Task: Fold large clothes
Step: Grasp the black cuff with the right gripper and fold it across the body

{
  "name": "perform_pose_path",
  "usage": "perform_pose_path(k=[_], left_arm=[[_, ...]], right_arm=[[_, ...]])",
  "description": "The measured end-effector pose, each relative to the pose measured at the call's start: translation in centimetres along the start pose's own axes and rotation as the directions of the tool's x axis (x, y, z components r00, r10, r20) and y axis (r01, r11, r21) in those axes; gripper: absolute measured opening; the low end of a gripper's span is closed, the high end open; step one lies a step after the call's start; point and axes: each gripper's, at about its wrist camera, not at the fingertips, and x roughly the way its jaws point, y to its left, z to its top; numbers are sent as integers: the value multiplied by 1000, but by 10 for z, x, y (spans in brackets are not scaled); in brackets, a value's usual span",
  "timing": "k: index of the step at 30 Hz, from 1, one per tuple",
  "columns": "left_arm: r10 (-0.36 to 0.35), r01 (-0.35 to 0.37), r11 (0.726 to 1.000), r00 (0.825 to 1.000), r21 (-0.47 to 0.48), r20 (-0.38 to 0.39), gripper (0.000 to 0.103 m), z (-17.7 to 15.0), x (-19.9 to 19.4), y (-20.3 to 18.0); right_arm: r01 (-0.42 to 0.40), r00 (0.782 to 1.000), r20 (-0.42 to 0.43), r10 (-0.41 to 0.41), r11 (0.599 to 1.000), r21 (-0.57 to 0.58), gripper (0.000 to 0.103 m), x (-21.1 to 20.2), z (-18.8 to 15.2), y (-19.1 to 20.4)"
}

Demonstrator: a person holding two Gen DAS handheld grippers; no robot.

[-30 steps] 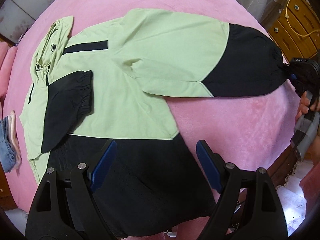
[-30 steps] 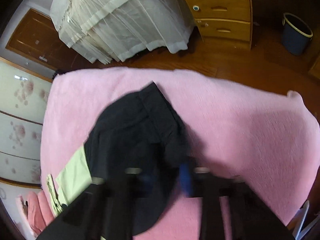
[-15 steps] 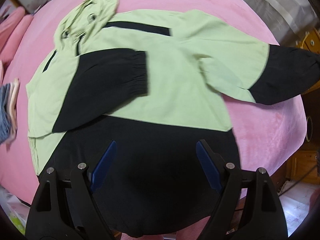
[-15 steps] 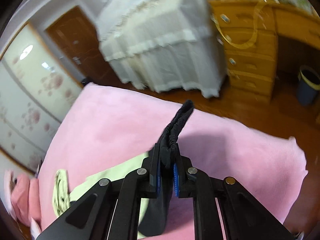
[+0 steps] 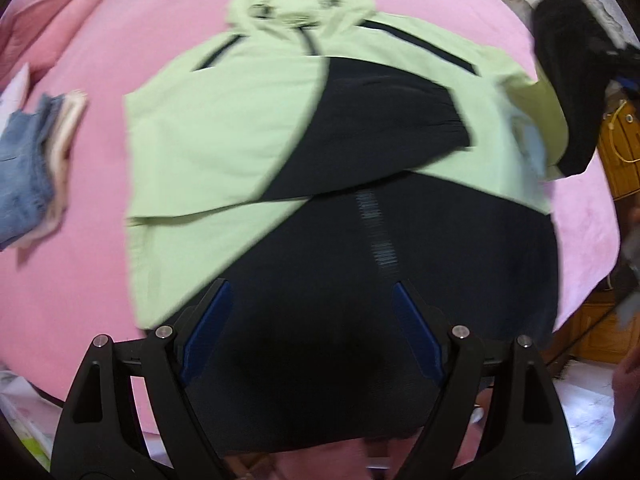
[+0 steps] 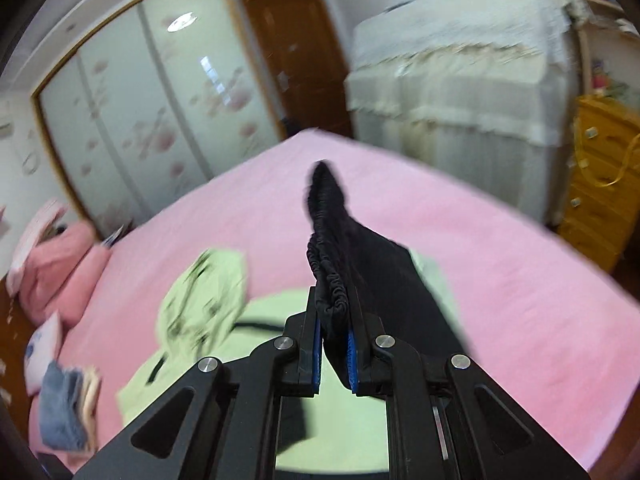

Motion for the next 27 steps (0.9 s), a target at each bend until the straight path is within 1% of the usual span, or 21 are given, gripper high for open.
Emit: perform_pose_path(k=[1, 2, 3, 4, 5, 7, 8, 9, 10, 11, 12, 13, 14, 15, 16, 17, 19, 20, 22, 24, 27], left_arm=[[8, -8, 1000, 1000, -5, 0, 80, -2, 0, 13], [15, -16, 1000, 1000, -18, -6, 80, -6, 1, 29], [19, -20, 999, 1000, -36, -19, 80, -8, 3, 42], [16, -18, 997, 999, -69, -37, 80, -10, 6, 58], [2, -8, 993, 999, -116, -51, 80, -13, 8, 75], [-9, -1, 984, 998, -177, -59, 80, -17, 10, 93], [-13, 1, 980, 998, -200, -57, 80, -19, 10, 102], [-14, 3, 978, 998, -210, -55, 80, -18, 10, 105], [-16, 5, 975, 999, -220, -50, 80, -18, 10, 107], [-18, 7, 975, 999, -224, -46, 80, -17, 10, 108], [-20, 10, 975, 999, -223, -42, 80, -16, 10, 108], [-24, 14, 975, 999, -220, -42, 80, -12, 11, 103], [-29, 19, 976, 999, -218, -41, 80, -9, 12, 101], [-34, 25, 976, 999, -217, -34, 80, -4, 12, 96], [-40, 33, 975, 999, -219, -24, 80, 3, 11, 86], [-53, 50, 974, 999, -219, -9, 80, 8, 11, 80], [-80, 82, 973, 997, -215, 18, 80, 21, 13, 60], [-87, 91, 974, 996, -208, 29, 80, 26, 14, 50], [-96, 104, 975, 994, -198, 49, 80, 36, 16, 28], [-114, 124, 972, 992, -198, 63, 80, 45, 23, 6], [-161, 172, 957, 985, -234, 67, 80, 57, 36, -22]], right_arm=[[-21, 1000, -22, 21, 1000, -4, 10, 14, -12, 19], [-59, 996, -62, 59, 998, -1, 10, 31, -30, 38], [-97, 990, -103, 98, 995, 15, 10, 47, -45, 52], [-128, 978, -160, 131, 991, 31, 10, 68, -64, 66], [-136, 969, -205, 139, 990, 30, 10, 85, -79, 76], [-129, 946, -300, 121, 992, -5, 10, 116, -106, 95], [-126, 926, -362, 105, 991, -37, 13, 134, -121, 105], [-137, 906, -410, 103, 989, -54, 23, 145, -129, 111], [-150, 879, -465, 103, 987, -64, 33, 157, -137, 115], [-166, 849, -517, 108, 984, -67, 52, 166, -143, 120], [-183, 831, -543, 118, 981, -66, 65, 168, -151, 121], [-199, 828, -545, 131, 978, -67, 68, 169, -151, 124], [-202, 837, -531, 132, 977, -74, 71, 163, -161, 116], [-193, 851, -511, 123, 977, -86, 77, 158, -162, 113], [-183, 861, -496, 113, 979, -94, 80, 149, -168, 105], [-170, 870, -482, 102, 980, -99, 84, 146, -167, 102], [-140, 884, -460, 80, 985, -98, 85, 142, -153, 86], [-127, 887, -457, 71, 987, -94, 85, 142, -151, 76], [-95, 887, -460, 47, 992, -82, 85, 141, -150, 52], [-68, 887, -460, 27, 995, -73, 85, 131, -143, 29], [-25, 889, -457, -15, 996, -81, 85, 124, -139, -10]])
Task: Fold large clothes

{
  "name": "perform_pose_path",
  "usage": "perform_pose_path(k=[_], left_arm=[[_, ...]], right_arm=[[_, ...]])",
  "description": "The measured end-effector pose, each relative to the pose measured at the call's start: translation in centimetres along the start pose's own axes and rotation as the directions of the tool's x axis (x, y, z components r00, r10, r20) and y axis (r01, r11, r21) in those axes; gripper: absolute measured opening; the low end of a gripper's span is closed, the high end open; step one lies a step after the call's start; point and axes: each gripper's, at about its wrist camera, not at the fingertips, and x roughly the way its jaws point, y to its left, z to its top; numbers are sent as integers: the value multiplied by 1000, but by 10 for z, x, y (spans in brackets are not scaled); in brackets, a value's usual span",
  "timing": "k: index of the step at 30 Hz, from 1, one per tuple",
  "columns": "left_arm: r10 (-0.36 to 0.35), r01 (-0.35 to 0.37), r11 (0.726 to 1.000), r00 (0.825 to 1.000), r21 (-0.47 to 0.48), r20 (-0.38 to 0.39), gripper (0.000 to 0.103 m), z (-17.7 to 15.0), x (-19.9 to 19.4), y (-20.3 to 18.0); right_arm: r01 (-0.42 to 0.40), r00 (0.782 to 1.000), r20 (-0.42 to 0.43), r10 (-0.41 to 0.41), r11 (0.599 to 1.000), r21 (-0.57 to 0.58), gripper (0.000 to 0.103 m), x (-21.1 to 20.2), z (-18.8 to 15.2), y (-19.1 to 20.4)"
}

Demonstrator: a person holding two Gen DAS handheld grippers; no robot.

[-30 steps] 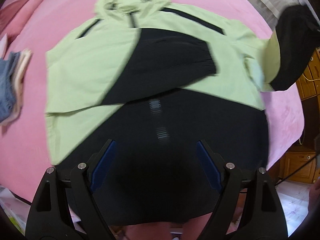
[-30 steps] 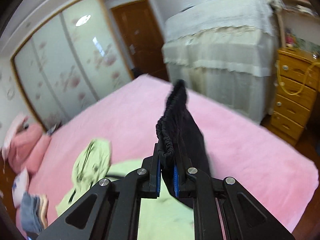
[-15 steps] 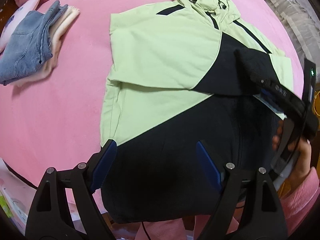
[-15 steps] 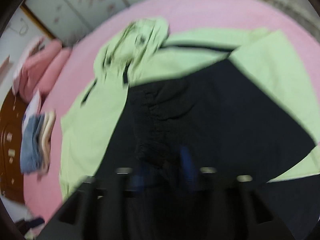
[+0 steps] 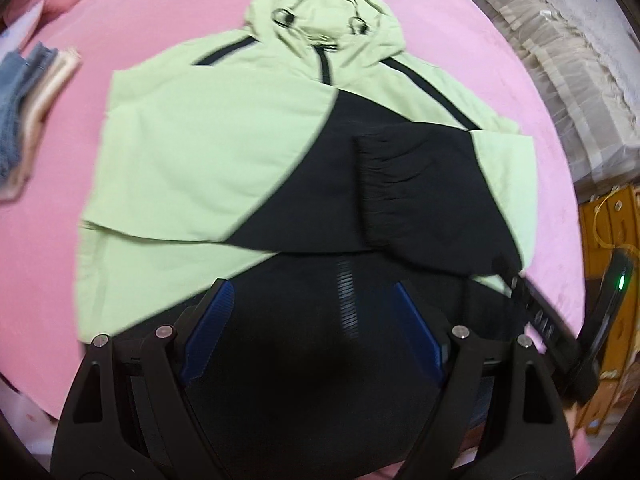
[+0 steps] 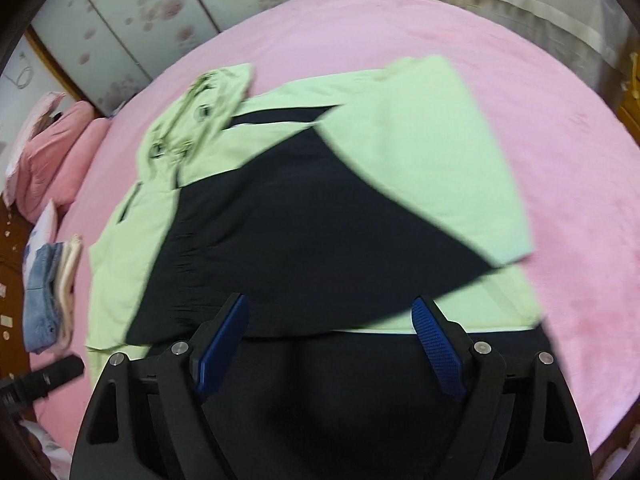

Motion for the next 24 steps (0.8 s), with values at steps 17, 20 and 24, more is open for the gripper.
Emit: perform_pose_path(k=[17, 20, 24], left_arm=[[41, -54, 980, 997, -190, -71, 37, 20, 123, -65], [24, -24, 995, 1000, -101, -1, 24, 23, 111, -89], [-27, 25, 999, 994, 22, 105, 21, 36, 81, -123]], right_arm=[[14, 995, -95, -35, 977, -213, 85, 14, 17, -162], [-6, 993, -115, -24, 969, -248, 85, 20, 17, -171], [-4, 993, -116, -31, 956, -293, 86, 29, 16, -175]])
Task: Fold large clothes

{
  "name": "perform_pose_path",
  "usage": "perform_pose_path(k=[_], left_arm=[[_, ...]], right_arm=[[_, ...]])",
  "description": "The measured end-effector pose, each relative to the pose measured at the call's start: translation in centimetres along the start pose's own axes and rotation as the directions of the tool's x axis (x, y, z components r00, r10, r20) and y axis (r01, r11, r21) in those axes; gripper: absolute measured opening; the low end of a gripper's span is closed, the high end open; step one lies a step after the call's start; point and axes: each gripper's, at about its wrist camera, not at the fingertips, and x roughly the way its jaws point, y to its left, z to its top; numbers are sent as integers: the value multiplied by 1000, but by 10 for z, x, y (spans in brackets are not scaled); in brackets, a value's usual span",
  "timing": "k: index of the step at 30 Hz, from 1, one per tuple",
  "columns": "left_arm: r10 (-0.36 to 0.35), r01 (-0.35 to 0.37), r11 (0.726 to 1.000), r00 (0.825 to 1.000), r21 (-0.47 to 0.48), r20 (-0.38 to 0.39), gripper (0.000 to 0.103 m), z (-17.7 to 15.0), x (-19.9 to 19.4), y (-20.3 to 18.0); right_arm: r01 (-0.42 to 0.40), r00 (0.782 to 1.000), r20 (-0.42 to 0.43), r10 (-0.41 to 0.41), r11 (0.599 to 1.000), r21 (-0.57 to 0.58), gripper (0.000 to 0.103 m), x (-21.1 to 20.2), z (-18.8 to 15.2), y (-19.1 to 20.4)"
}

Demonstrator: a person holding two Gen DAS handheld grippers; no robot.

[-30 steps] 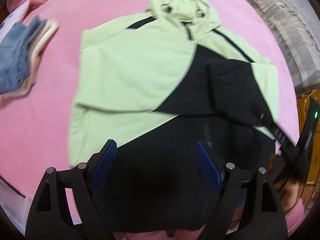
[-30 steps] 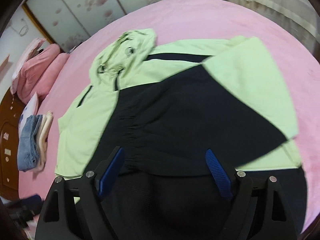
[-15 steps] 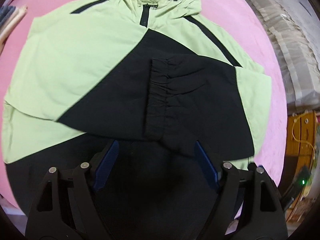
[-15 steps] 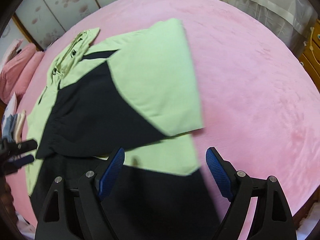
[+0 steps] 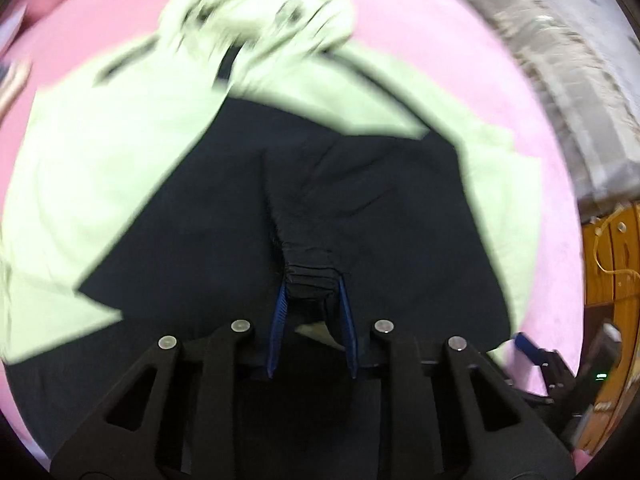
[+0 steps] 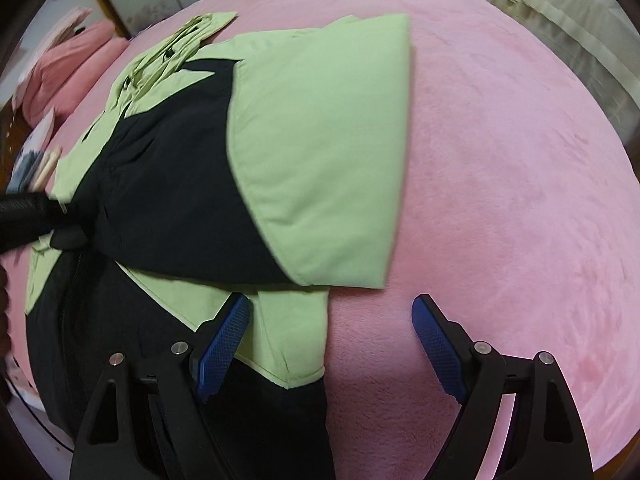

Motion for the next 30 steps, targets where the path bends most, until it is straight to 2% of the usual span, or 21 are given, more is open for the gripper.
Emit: perform_pose_path(k=[2, 4, 7, 11, 14, 18, 20, 21, 23, 24, 27, 30], left_arm=[[-29, 29, 1000, 998, 8, 62, 20, 13, -17, -11], [-68, 71, 997, 986, -15, 151, 20, 31, -41, -21], [-131, 146, 989, 954, -38, 268, 19, 56, -78, -21], [-102, 127, 991, 923, -44, 372, 19, 81, -112, -14], [-62, 111, 989, 906, -95, 418, 19, 84, -130, 19], [67, 18, 977, 918, -211, 390, 19, 82, -125, 65], [146, -42, 955, 929, -295, 341, 19, 75, -111, 95], [201, -96, 939, 932, -330, 301, 19, 69, -103, 109], [261, -178, 926, 939, -331, 224, 19, 62, -84, 124], [282, -212, 923, 940, -320, 192, 19, 58, -75, 128], [289, -236, 924, 946, -299, 144, 19, 41, -56, 140], [302, -263, 924, 947, -276, 108, 19, 29, -45, 136]], right_arm=[[8, 1000, 10, -8, 1000, -14, 86, 3, 0, -3], [10, 1000, 21, -9, 1000, -24, 86, 5, 0, -7], [21, 999, 29, -20, 1000, -23, 86, 9, 4, -13], [53, 998, 39, -52, 998, -43, 86, 13, 11, -12], [68, 997, 47, -66, 996, -52, 86, 16, 15, -13], [76, 995, 66, -71, 994, -74, 86, 19, 17, -21], [72, 996, 60, -67, 993, -89, 86, 20, 17, -26], [67, 996, 58, -62, 993, -93, 86, 21, 17, -29], [58, 997, 60, -52, 993, -100, 86, 22, 20, -32], [53, 997, 62, -47, 993, -107, 86, 21, 20, -35], [37, 995, 93, -23, 987, -154, 86, 15, 19, -33], [25, 991, 134, 6, 974, -226, 86, 3, 26, -22]])
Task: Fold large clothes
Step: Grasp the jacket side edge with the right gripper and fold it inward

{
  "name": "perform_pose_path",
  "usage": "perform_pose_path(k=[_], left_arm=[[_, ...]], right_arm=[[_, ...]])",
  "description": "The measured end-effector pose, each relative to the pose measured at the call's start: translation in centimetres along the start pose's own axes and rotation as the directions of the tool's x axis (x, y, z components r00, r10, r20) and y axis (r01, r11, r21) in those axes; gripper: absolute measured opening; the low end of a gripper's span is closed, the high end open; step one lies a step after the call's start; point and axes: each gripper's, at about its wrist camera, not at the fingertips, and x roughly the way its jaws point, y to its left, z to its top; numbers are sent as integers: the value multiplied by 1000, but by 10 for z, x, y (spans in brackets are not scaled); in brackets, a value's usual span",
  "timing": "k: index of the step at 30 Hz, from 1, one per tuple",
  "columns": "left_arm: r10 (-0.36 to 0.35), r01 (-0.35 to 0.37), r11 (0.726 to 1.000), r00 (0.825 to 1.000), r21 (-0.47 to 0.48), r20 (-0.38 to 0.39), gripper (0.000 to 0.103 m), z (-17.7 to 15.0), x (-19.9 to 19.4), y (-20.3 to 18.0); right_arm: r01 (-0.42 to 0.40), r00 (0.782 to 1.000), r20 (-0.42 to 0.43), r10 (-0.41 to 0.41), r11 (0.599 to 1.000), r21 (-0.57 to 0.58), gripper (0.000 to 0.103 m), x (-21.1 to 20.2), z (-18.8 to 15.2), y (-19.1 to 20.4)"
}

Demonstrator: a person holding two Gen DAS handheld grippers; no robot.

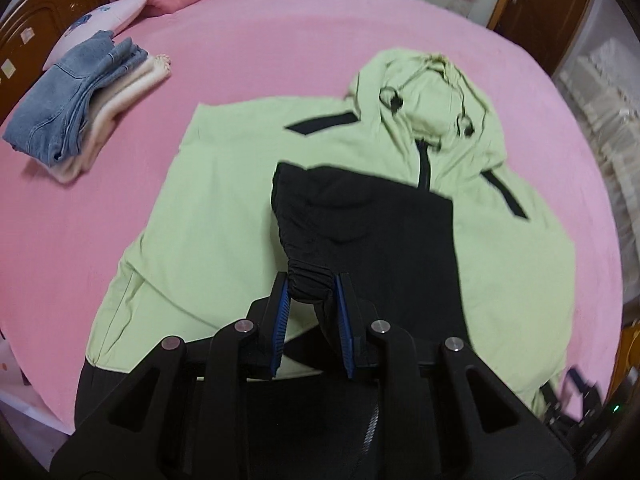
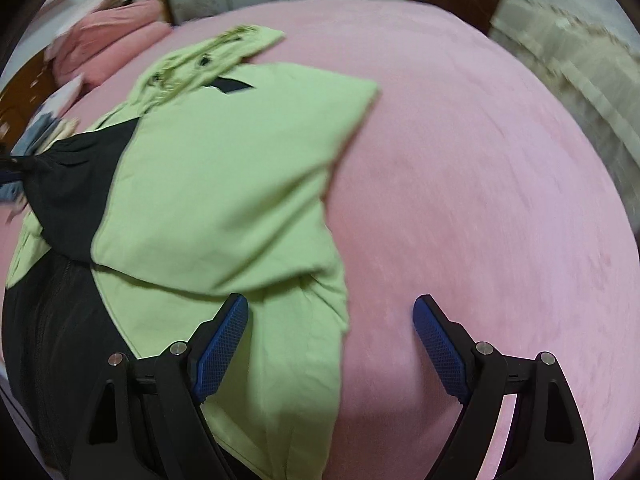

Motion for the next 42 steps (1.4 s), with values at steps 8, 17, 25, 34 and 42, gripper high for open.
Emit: perform_pose_path(k=[8, 17, 25, 34, 42], left_arm=[[-24, 24, 999, 1000, -47, 1, 19, -10, -11, 5], [-43, 44, 998, 999, -33, 24, 19, -5, -14, -3], [129, -129, 992, 992, -4, -16, 19, 4, 31, 10], [336, -336, 941, 942, -30, -19, 34, -3, 22, 0], [-63, 63, 998, 996, 2, -66, 46, -28, 3, -62]], right_arm=[[59, 998, 18, -57, 971, -230, 80, 25, 53, 58], [-39, 998, 35, 44, 988, -148, 18, 35, 79, 42], [-139, 989, -42, 145, 982, 125, 22, 44, 61, 5], [-155, 986, -34, 165, 967, 200, 28, 21, 55, -3], [-450, 885, 69, 461, 807, 384, 6, 21, 69, 35]])
